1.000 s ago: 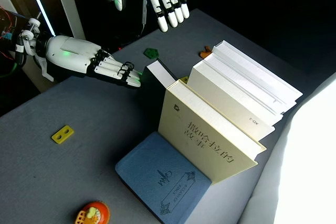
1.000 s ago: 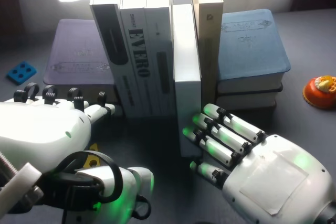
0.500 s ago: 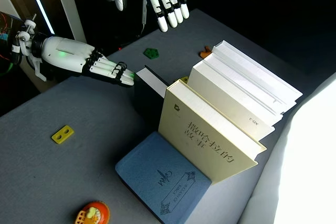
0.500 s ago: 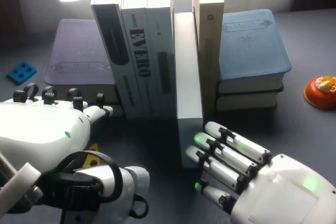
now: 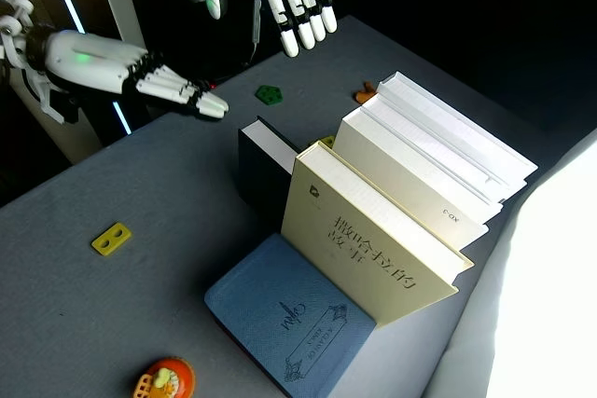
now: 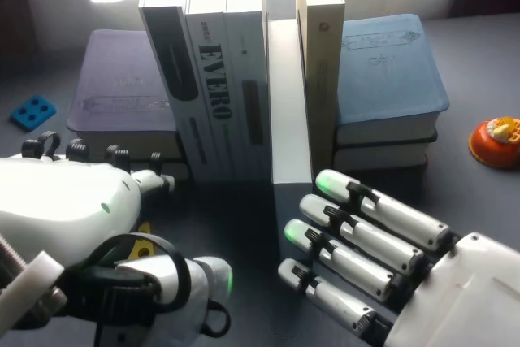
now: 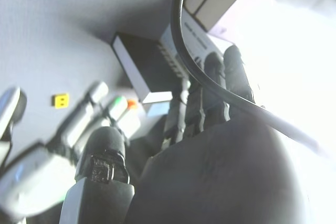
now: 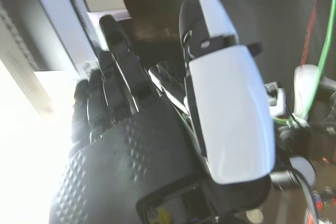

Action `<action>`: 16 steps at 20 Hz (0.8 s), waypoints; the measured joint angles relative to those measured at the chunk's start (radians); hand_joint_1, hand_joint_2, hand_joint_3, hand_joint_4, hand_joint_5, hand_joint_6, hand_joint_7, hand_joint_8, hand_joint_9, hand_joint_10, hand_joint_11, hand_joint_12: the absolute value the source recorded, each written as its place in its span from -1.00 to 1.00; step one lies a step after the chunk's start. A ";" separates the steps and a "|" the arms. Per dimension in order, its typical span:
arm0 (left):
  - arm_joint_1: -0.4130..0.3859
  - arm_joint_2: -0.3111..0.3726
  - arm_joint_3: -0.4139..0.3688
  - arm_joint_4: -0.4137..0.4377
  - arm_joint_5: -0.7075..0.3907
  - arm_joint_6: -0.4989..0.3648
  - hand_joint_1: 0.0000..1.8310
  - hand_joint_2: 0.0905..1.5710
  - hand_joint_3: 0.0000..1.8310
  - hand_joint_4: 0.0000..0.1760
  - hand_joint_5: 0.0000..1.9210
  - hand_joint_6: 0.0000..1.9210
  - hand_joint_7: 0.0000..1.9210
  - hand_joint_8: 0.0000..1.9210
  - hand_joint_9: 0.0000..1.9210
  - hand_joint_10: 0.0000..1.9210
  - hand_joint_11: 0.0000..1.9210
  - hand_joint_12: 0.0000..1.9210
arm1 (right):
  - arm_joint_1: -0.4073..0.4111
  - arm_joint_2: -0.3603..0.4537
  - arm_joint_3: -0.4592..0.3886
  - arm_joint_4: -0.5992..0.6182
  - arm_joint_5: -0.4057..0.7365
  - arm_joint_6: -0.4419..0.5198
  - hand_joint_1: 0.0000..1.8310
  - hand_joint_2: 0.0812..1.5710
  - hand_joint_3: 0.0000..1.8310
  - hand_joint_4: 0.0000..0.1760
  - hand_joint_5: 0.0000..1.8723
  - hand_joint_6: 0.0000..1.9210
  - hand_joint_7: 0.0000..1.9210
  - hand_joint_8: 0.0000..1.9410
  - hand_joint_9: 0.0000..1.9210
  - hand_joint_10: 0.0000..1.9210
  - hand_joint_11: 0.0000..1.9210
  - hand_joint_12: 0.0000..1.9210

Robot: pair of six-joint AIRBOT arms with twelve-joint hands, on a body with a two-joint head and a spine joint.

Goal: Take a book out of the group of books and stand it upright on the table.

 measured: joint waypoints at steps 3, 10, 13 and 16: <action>0.000 0.000 0.002 -0.003 -0.002 0.000 -0.88 0.66 -1.00 -1.00 -0.11 -0.97 -0.06 -0.73 -0.38 -0.01 -0.77 0.64 | 0.016 0.088 -0.026 -0.058 -0.005 0.096 -0.90 0.49 -1.00 -1.00 -0.31 -0.48 -0.31 -0.31 -0.58 0.29 -0.95 0.80; -0.005 0.000 0.002 0.001 -0.001 0.000 -0.84 0.68 -1.00 -1.00 -0.20 0.68 -0.16 0.79 -0.29 0.99 -0.48 1.00 | 0.062 0.230 -0.037 -0.201 -0.010 0.286 -1.00 0.50 -1.00 -1.00 -0.18 0.35 -0.12 0.65 -0.27 0.99 -0.50 1.00; -0.005 0.000 0.002 0.000 0.000 0.000 -0.81 0.69 -1.00 -1.00 -0.15 0.95 -0.10 0.99 -0.21 1.00 -0.41 1.00 | 0.074 0.286 -0.037 -0.306 0.000 0.371 -1.00 0.50 -1.00 -1.00 -0.04 0.35 0.01 0.60 -0.15 1.00 -0.38 1.00; -0.005 0.000 0.002 0.001 -0.001 0.002 -0.79 0.69 -1.00 -1.00 -0.12 1.00 -0.04 1.00 -0.17 1.00 -0.35 1.00 | 0.075 0.331 -0.037 -0.334 -0.023 0.418 -1.00 0.49 -1.00 -1.00 0.04 0.44 0.11 0.64 0.01 1.00 -0.21 1.00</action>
